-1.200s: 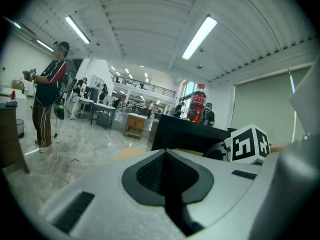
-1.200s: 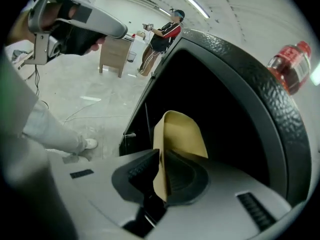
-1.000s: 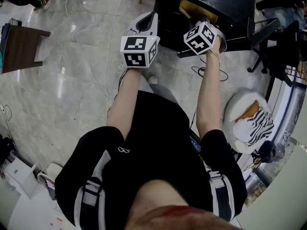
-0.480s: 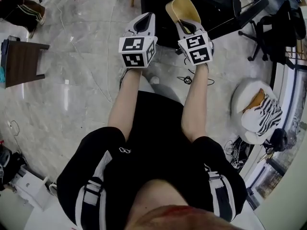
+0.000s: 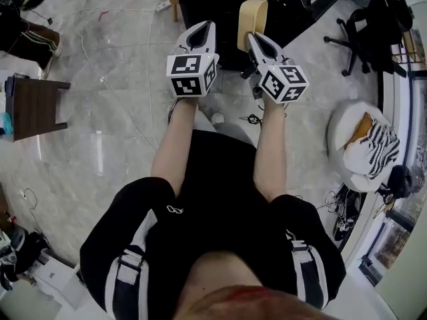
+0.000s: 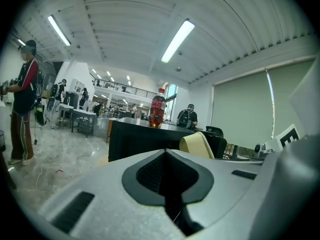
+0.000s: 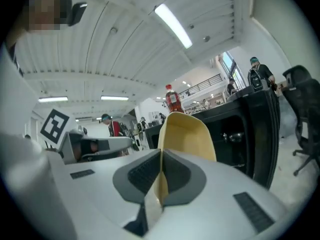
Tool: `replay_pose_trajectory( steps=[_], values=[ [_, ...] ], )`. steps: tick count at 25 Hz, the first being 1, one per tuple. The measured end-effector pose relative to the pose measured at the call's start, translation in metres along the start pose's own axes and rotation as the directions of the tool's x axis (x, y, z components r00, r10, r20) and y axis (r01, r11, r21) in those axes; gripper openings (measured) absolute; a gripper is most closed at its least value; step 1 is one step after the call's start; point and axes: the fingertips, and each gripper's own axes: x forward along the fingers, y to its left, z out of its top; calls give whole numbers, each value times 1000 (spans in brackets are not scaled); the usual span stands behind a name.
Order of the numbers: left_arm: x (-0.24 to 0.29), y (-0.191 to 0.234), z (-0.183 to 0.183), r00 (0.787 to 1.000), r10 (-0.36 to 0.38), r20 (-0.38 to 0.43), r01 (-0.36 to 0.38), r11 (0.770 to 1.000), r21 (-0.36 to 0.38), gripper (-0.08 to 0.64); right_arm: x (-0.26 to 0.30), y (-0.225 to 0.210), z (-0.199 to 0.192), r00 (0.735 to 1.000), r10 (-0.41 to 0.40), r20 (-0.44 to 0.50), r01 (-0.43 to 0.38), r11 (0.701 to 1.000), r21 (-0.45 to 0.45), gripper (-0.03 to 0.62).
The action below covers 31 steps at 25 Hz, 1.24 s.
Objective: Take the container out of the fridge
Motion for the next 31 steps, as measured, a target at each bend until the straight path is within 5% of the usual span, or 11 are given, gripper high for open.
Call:
replay_pose_trajectory(
  steps=[3, 9, 31],
  values=[
    [-1, -11, 2, 1000, -10, 10, 10, 1000, 11, 8, -14, 0, 14, 996, 20, 90, -24, 999, 42, 14],
    [-3, -25, 10, 999, -26, 29, 25, 999, 33, 8, -23, 7, 26, 990, 55, 128, -54, 998, -11, 14],
    [-7, -35, 31, 997, -36, 69, 31, 997, 70, 8, -23, 17, 44, 985, 94, 142, -79, 991, -106, 15]
  ],
)
